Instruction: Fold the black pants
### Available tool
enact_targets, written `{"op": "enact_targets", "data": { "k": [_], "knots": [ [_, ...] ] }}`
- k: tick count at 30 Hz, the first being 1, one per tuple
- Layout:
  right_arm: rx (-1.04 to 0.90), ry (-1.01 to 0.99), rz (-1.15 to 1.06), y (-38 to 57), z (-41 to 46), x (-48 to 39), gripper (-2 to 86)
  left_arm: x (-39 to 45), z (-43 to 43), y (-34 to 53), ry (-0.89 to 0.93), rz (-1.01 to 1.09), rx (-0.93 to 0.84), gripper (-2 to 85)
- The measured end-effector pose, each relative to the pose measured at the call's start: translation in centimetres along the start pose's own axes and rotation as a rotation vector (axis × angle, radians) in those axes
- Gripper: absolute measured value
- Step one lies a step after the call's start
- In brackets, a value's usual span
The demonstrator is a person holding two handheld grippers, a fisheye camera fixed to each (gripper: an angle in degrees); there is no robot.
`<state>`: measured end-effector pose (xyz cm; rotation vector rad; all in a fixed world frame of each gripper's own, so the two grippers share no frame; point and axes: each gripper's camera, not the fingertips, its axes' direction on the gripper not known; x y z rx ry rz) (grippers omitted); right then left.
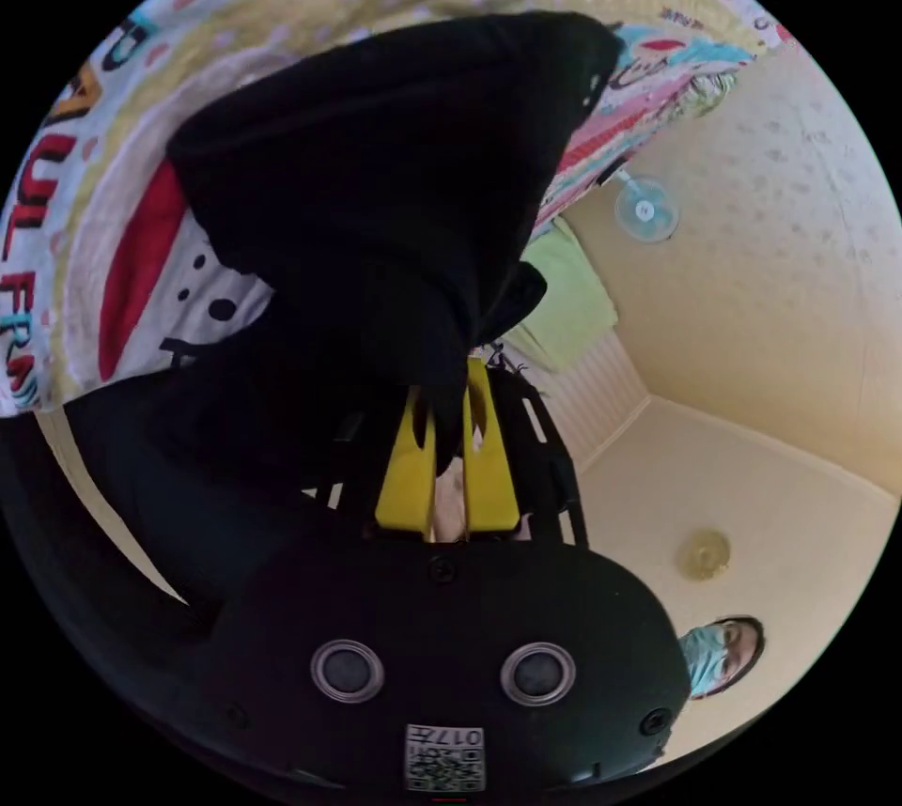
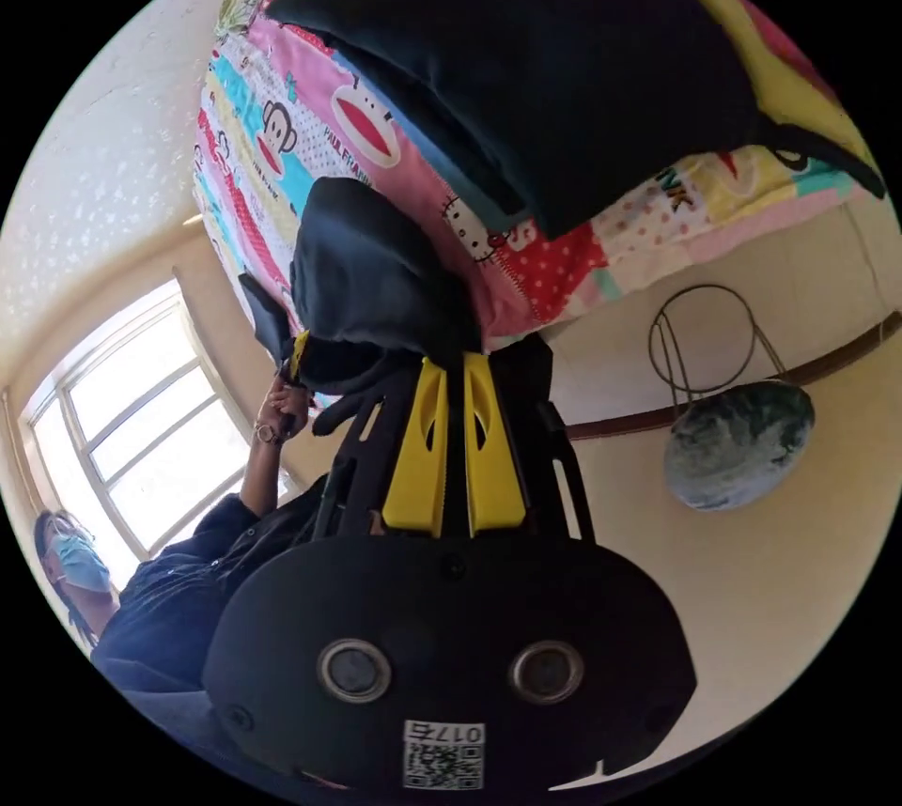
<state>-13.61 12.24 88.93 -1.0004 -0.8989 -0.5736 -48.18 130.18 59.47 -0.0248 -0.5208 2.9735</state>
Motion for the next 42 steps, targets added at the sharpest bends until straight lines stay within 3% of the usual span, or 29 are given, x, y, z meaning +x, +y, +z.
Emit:
{"op": "enact_targets", "data": {
  "k": [5, 10, 14, 17, 21, 23, 27, 31, 33, 36, 38, 40, 42],
  "knots": [
    [-0.004, 0.376, 0.026, -2.0, -0.3, -1.2, 4.3, -1.0, -0.7, 1.5, -0.106, -0.007, -0.090, 5.0],
    [-0.053, 0.615, -0.101, -1.9, 2.1, -6.5, 6.9, -4.3, -5.0, 2.7, 0.056, -0.100, 0.025, 11.2],
    [-0.019, 0.518, -0.264, -0.9, 3.5, -11.2, 12.5, -3.7, -10.1, 3.2, -0.031, -0.059, 0.231, 13.3],
    [-0.078, 0.384, -0.394, -2.2, 8.0, -13.9, 14.5, -4.5, -11.7, 2.2, 0.049, -0.067, 0.327, 14.2],
    [-0.230, 0.346, -0.491, -5.5, 17.6, -17.5, 18.9, -6.9, -8.9, -0.5, 0.149, -0.149, 0.252, 16.9],
    [-0.269, 0.391, -0.529, -6.3, 21.8, -18.9, 20.6, -7.9, -7.3, -1.1, 0.187, -0.174, 0.239, 16.9],
    [-0.299, 0.719, -0.656, -6.1, 31.0, -20.5, 25.0, -9.6, -4.7, -0.9, 0.190, -0.199, 0.310, 13.5],
    [-0.328, 1.012, -0.724, -4.8, 38.0, -17.2, 21.1, -11.6, -2.3, 0.2, 0.221, -0.238, 0.342, 8.4],
    [-0.339, 1.031, -0.736, -4.2, 39.1, -15.9, 18.0, -13.0, -0.7, 1.4, 0.261, -0.238, 0.315, 5.1],
    [-0.318, 0.908, -0.750, -2.7, 38.3, -15.3, 5.0, -14.4, 0.7, 3.5, 0.393, -0.162, 0.295, 4.4],
    [-0.238, 0.867, -0.720, -1.7, 36.5, -15.1, 4.5, -14.6, 1.3, 5.1, 0.432, -0.107, 0.294, 4.3],
    [-0.088, 0.849, -0.667, -0.3, 33.2, -14.5, 4.1, -14.1, 1.3, 6.8, 0.413, -0.033, 0.292, 4.2],
    [0.024, 0.816, -0.623, 1.1, 30.2, -13.9, 4.0, -12.1, 0.7, 9.5, 0.239, 0.098, 0.299, 4.2]
  ]
}}
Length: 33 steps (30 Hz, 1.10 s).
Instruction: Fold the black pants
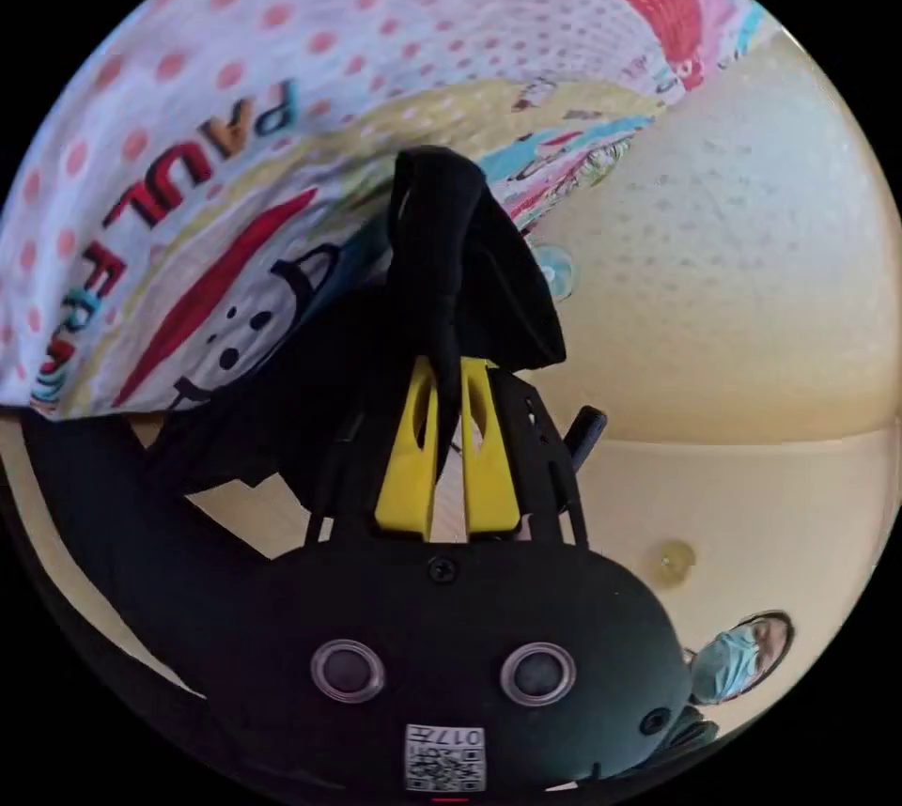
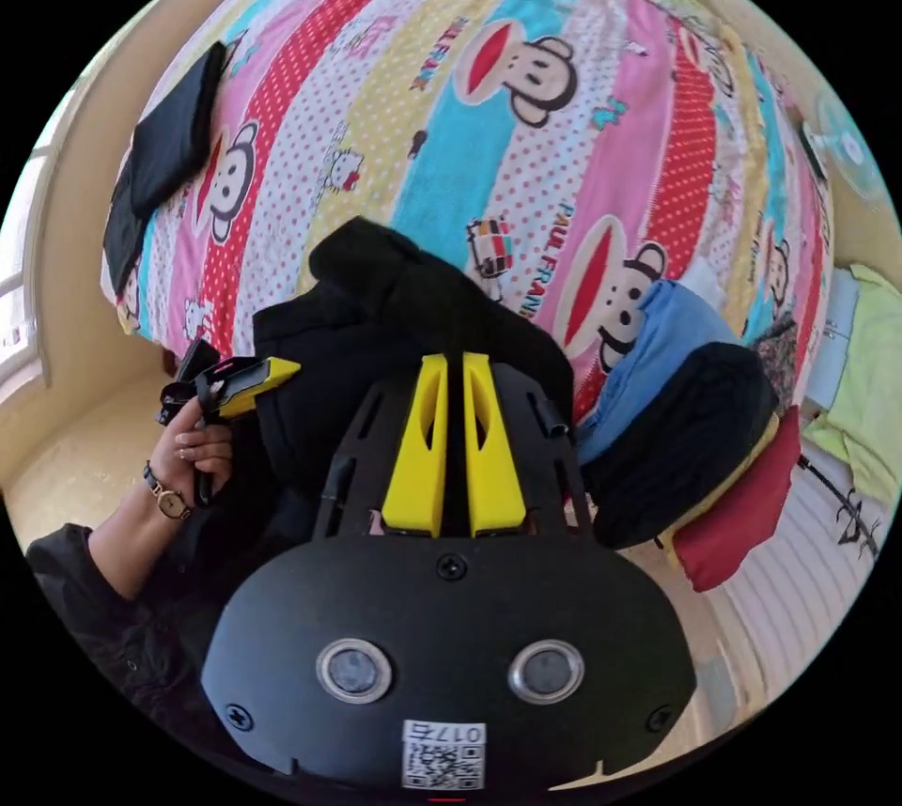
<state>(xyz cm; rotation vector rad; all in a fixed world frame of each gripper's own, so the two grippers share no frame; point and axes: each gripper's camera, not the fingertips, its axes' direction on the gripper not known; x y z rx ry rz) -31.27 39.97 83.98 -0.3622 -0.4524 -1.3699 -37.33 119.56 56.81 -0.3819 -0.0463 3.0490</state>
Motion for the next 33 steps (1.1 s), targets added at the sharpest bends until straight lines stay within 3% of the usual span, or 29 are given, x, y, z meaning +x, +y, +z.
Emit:
{"op": "enact_targets", "data": {
  "k": [3, 8, 19, 22, 26, 30, 33],
  "knots": [
    [0.206, -0.103, 0.143, 5.4, -4.4, 2.3, 3.9, 3.7, -0.8, 3.6, -0.163, 0.205, -0.041, 4.3],
    [0.571, -0.217, 0.284, 17.8, -12.3, 1.7, 3.7, 9.9, -2.7, 12.8, -0.123, 0.540, -0.099, 4.2],
    [1.389, -0.210, 0.369, 46.0, -22.4, -13.1, 3.2, 22.9, -5.9, 43.3, -0.125, 1.379, -0.256, 3.8],
    [1.540, -0.199, 0.319, 50.9, -23.7, -16.5, 3.2, 24.0, -6.9, 51.1, -0.160, 1.600, -0.218, 3.7],
    [1.684, -0.158, 0.228, 55.1, -26.0, -20.3, 3.1, 23.7, -8.2, 60.2, -0.139, 1.847, -0.034, 3.2],
    [1.801, -0.042, 0.150, 57.1, -29.4, -23.9, 3.0, 23.8, -8.8, 64.5, 0.056, 1.935, 0.007, 2.8],
    [1.847, -0.086, 0.067, 57.0, -32.4, -23.9, 3.0, 24.5, -9.4, 66.1, 0.137, 1.941, 0.110, 2.9]
  ]
}}
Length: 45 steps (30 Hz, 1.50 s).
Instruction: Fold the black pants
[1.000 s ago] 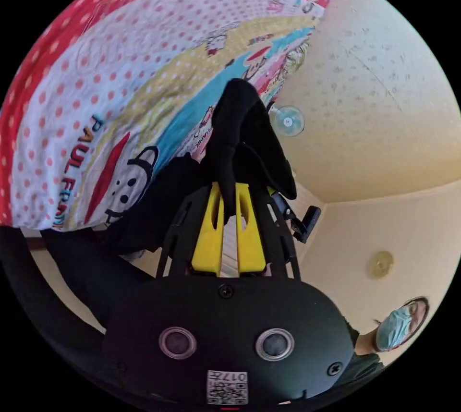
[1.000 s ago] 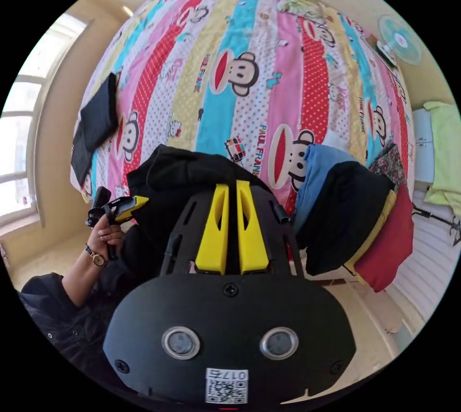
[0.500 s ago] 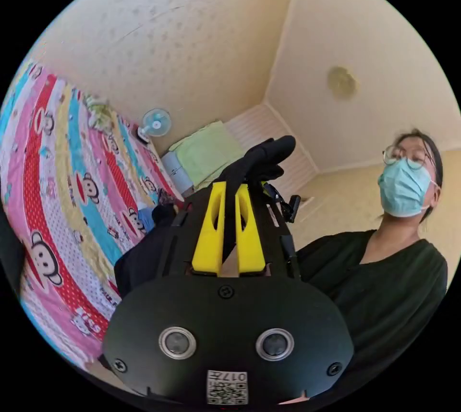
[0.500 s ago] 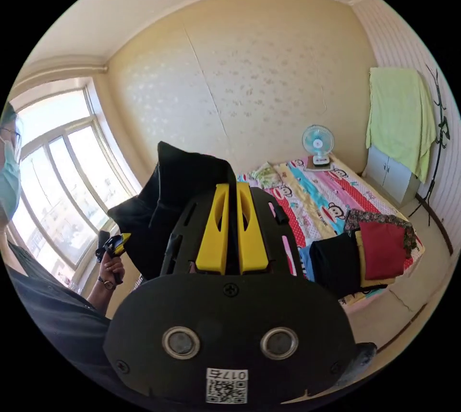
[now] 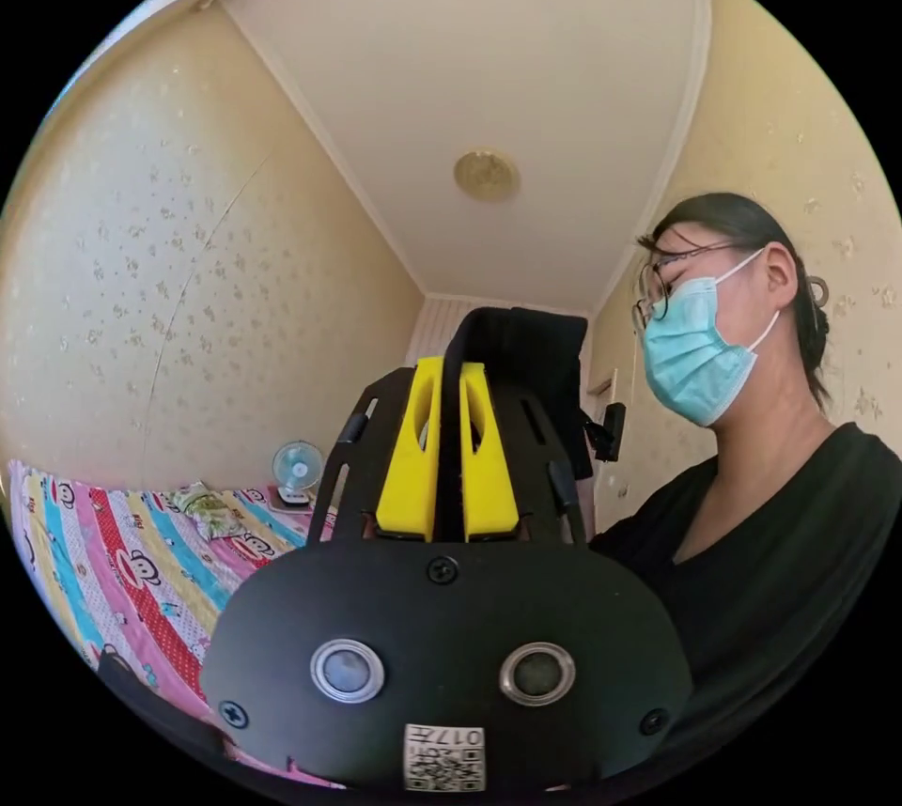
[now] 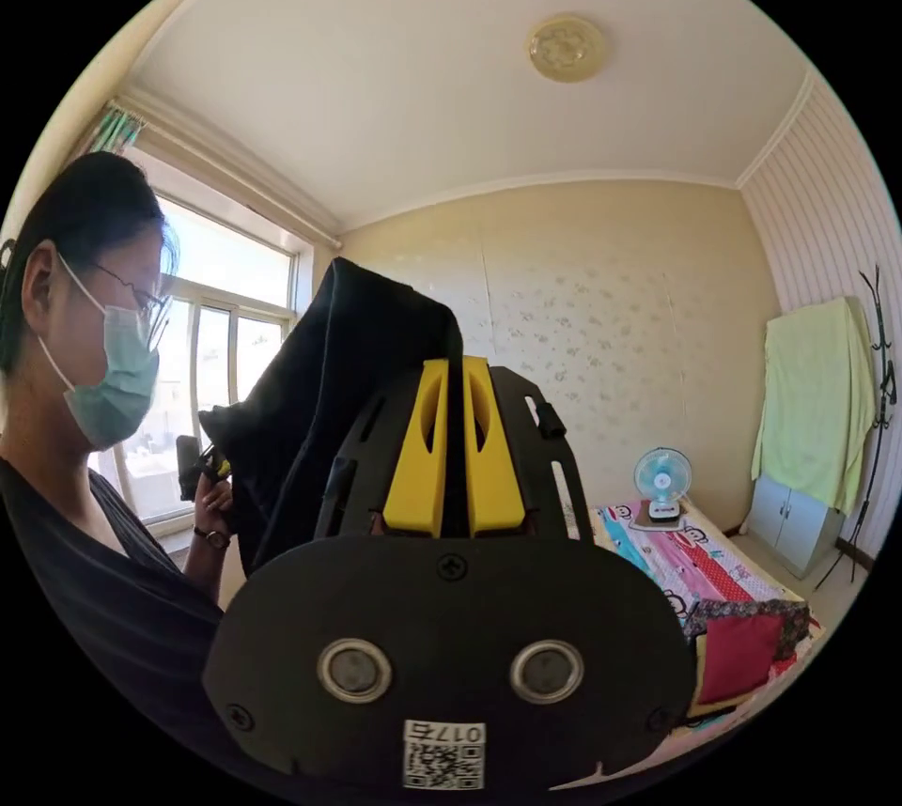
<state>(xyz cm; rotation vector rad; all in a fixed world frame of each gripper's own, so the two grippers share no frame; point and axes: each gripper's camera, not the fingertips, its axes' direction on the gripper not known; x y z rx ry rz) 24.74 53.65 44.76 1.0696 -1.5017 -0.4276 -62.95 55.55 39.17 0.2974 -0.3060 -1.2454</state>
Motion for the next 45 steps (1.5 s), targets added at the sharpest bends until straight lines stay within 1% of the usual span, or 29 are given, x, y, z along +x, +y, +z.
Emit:
{"op": "enact_targets", "data": {
  "k": [3, 5, 7, 8, 10, 11, 12, 13, 14, 15, 16, 17, 18, 19, 21, 22, 23, 24, 25, 26, 27, 28, 30, 34, 36, 38, 41, 43, 45],
  "knots": [
    [-0.031, -0.127, 0.020, -3.0, 3.2, 1.8, 3.0, 0.3, 0.9, -1.1, -0.118, 0.048, 0.034, 3.0],
    [-0.082, -0.148, 0.037, -4.3, 6.7, 3.5, 3.0, -1.1, 2.2, -1.3, -0.140, 0.030, 0.039, 3.0],
    [-0.176, -0.132, 0.082, -5.4, 13.6, 6.7, 2.9, -3.5, 4.1, -1.2, -0.167, 0.018, 0.031, 3.2],
    [-0.204, -0.129, 0.095, -5.6, 15.7, 7.8, 2.9, -5.9, 5.7, -1.2, -0.202, -0.015, 0.010, 3.3],
    [-0.332, -0.127, 0.170, -5.5, 25.9, 12.7, 2.9, -10.3, 8.5, -1.4, -0.293, -0.050, -0.039, 3.5],
    [-0.370, -0.125, 0.190, -5.3, 28.8, 14.1, 2.9, -14.0, 10.8, -1.6, -0.372, -0.065, -0.078, 3.8],
    [-0.448, -0.109, 0.233, -4.6, 35.4, 17.0, 2.9, -18.4, 13.3, -1.7, -0.466, -0.063, -0.131, 4.2],
    [-0.542, -0.086, 0.256, -3.5, 42.4, 19.7, 2.9, -20.8, 14.6, -1.7, -0.519, -0.057, -0.169, 4.5],
    [-0.600, -0.075, 0.268, -2.7, 46.0, 21.0, 2.8, -26.0, 17.0, -1.4, -0.628, -0.061, -0.260, 5.0],
    [-0.735, -0.069, 0.325, -0.6, 52.9, 23.9, 2.8, -31.8, 18.6, -0.5, -0.741, -0.127, -0.370, 5.2],
    [-0.872, -0.067, 0.374, 2.2, 58.6, 26.6, 2.6, -34.6, 18.9, 0.2, -0.802, -0.196, -0.424, 5.2],
    [-0.927, -0.059, 0.392, 3.7, 60.6, 27.8, 2.5, -39.7, 18.8, 2.3, -0.912, -0.348, -0.516, 5.1],
    [-1.005, -0.037, 0.440, 6.7, 63.4, 30.1, 2.5, -43.6, 17.9, 5.0, -0.934, -0.462, -0.580, 5.0],
    [-1.058, -0.030, 0.505, 9.8, 64.9, 32.3, 2.6, -45.2, 17.3, 6.6, -0.917, -0.505, -0.603, 5.0],
    [-1.112, -0.073, 0.578, 14.9, 66.0, 35.2, 3.0, -49.5, 13.9, 13.8, -0.835, -0.632, -0.674, 3.8],
    [-1.154, -0.100, 0.607, 18.6, 66.0, 36.6, 3.2, -50.2, 12.9, 15.9, -0.841, -0.673, -0.692, 3.6],
    [-1.186, -0.103, 0.623, 20.6, 65.9, 37.2, 3.3, -51.4, 11.0, 20.2, -0.863, -0.761, -0.746, 3.6],
    [-1.269, -0.094, 0.654, 24.9, 65.4, 38.3, 3.6, -52.3, 9.1, 24.8, -0.882, -0.857, -0.825, 4.1],
    [-1.364, -0.085, 0.685, 29.2, 64.5, 39.0, 4.0, -52.5, 8.2, 27.0, -0.890, -0.910, -0.863, 4.5],
    [-1.415, -0.085, 0.700, 31.4, 64.0, 39.3, 4.2, -52.6, 6.4, 31.4, -0.894, -1.025, -0.921, 5.2],
    [-1.503, -0.088, 0.729, 35.2, 62.7, 39.7, 4.8, -52.2, 5.0, 35.1, -0.871, -1.126, -0.947, 5.2],
    [-1.586, -0.094, 0.758, 38.4, 61.2, 39.9, 5.6, -51.9, 4.4, 36.7, -0.850, -1.170, -0.955, 5.2],
    [-1.674, -0.110, 0.801, 42.1, 58.7, 40.0, 6.7, -50.3, 3.1, 42.1, -0.776, -1.308, -1.006, 5.1],
    [-1.811, -0.112, 0.867, 46.6, 52.8, 40.4, 9.3, -47.8, 3.3, 46.7, -0.730, -1.439, -1.082, 5.0],
    [-1.828, -0.084, 0.894, 47.0, 50.5, 40.8, 10.4, -47.0, 3.9, 48.3, -0.662, -1.515, -1.086, 5.0],
    [-1.847, -0.071, 0.910, 47.2, 48.5, 41.4, 11.2, -47.4, 4.2, 48.3, -0.630, -1.541, -1.083, 5.0],
    [-1.870, -0.083, 0.969, 47.4, 46.2, 42.5, 12.0, -49.6, 3.6, 45.7, -0.636, -1.509, -1.069, 4.4],
    [-1.840, -0.157, 0.996, 46.4, 45.3, 43.2, 11.2, -51.2, 3.1, 43.6, -0.675, -1.463, -1.115, 3.8],
    [-1.802, -0.188, 1.013, 45.4, 44.7, 43.4, 10.9, -53.0, 2.4, 41.8, -0.724, -1.447, -1.201, 3.1]
  ]
}}
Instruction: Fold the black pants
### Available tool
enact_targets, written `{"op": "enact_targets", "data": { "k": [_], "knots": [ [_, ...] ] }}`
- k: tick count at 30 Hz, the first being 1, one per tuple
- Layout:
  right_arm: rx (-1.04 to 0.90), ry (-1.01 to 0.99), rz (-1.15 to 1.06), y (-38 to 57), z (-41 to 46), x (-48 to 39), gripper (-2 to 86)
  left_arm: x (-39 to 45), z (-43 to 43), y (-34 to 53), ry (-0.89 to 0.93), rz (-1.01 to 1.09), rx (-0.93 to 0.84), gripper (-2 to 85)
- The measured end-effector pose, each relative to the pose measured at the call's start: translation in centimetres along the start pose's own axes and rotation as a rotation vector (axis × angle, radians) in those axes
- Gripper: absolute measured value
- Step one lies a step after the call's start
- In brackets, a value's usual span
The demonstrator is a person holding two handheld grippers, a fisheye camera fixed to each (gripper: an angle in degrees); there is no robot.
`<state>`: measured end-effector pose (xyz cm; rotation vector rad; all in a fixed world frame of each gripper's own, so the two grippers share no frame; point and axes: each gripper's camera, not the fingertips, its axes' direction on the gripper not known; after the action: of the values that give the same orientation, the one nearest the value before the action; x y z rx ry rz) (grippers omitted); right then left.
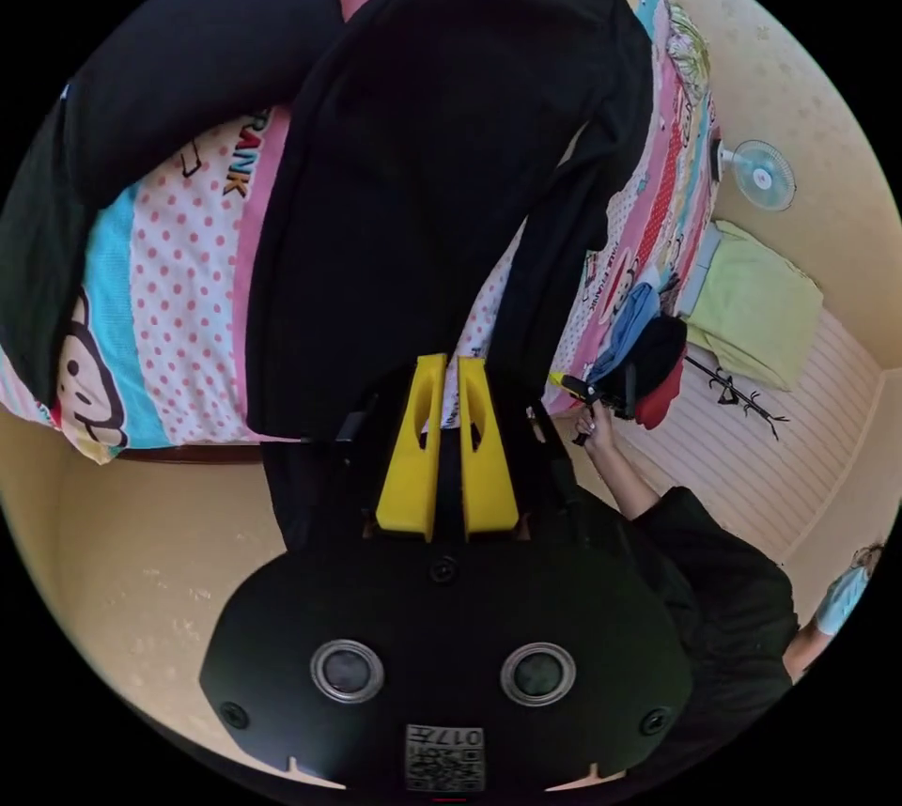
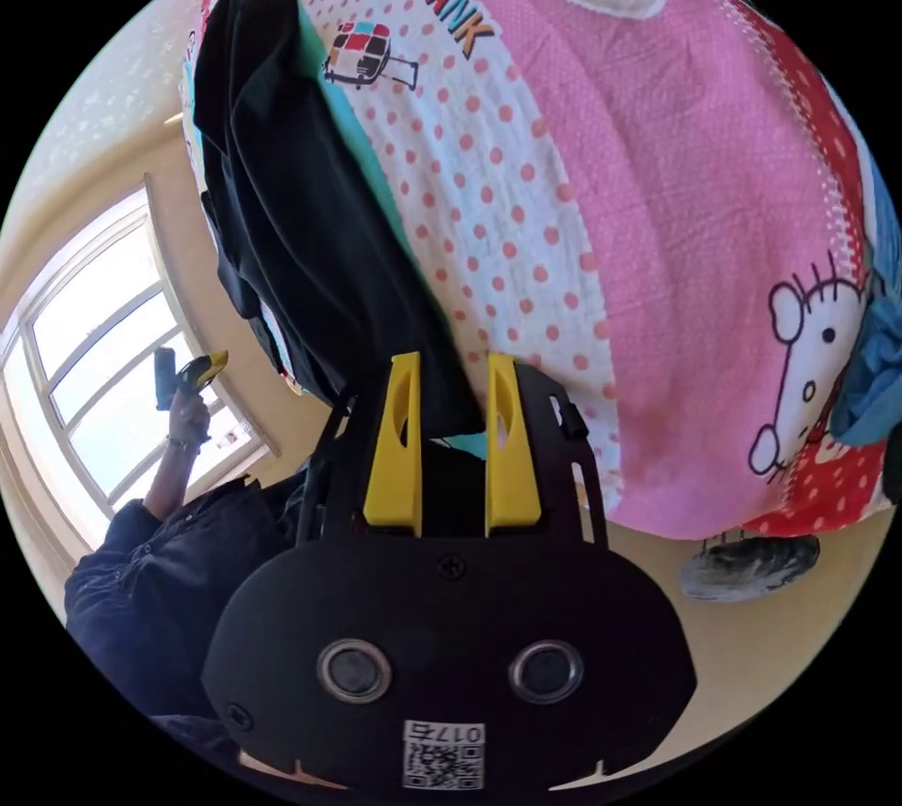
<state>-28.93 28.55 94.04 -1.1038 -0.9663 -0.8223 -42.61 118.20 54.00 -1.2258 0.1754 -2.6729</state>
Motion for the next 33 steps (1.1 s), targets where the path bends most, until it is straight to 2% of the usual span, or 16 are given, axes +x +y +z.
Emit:
{"op": "enact_targets", "data": {
  "k": [3, 5, 7, 8, 10, 11, 15, 19, 21, 25, 26, 30, 33],
  "knots": [
    [0.021, -0.120, -0.030, 1.1, -0.9, 0.2, 10.3, -1.1, -0.1, -1.5, -0.035, -0.086, -0.171, 1.2],
    [0.052, -0.183, -0.004, 1.7, -2.2, 1.1, 8.1, -1.5, 0.1, -1.9, -0.073, -0.128, -0.224, -0.1],
    [0.003, -0.305, 0.066, 2.2, -3.2, 2.8, 4.6, -1.9, 0.7, -2.1, -0.067, -0.168, -0.280, -0.3],
    [-0.020, -0.349, 0.078, 2.3, -3.4, 3.3, 4.0, -1.9, 1.0, -2.1, -0.029, -0.177, -0.306, -0.3],
    [-0.030, -0.632, 0.089, 3.6, -4.7, 5.1, 3.3, -1.3, 1.2, -2.0, 0.051, -0.163, -0.310, 0.5],
    [-0.006, -0.688, 0.079, 4.2, -5.3, 5.4, 3.2, -0.4, 1.0, -2.1, 0.117, -0.139, -0.289, 3.0],
    [0.136, -0.794, -0.106, 8.9, -11.2, 5.1, 2.7, 4.1, 0.6, -2.4, 0.307, -0.081, -0.268, 13.8],
    [0.186, -0.843, -0.349, 12.9, -16.3, 1.1, 2.5, 11.7, 1.3, -3.1, 0.364, 0.131, -0.394, 16.3],
    [0.190, -0.839, -0.437, 13.8, -18.2, -1.4, 2.5, 16.9, 1.4, -3.0, 0.256, 0.258, -0.428, 17.8],
    [0.087, -0.746, -0.618, 13.4, -20.7, -8.7, 2.4, 22.5, 2.0, -2.4, 0.063, 0.380, -0.439, 17.7],
    [0.077, -0.739, -0.638, 13.2, -20.8, -9.7, 2.4, 23.5, 2.6, -2.3, -0.054, 0.403, -0.475, 16.7],
    [-0.047, -0.598, -0.693, 12.1, -20.3, -14.8, 2.2, 23.5, 3.2, -1.1, -0.395, 0.471, -0.506, 4.8],
    [-0.177, -0.488, -0.689, 12.0, -18.7, -16.5, 1.9, 21.6, 1.4, 0.1, -0.382, 0.499, -0.459, 2.2]
  ]
}}
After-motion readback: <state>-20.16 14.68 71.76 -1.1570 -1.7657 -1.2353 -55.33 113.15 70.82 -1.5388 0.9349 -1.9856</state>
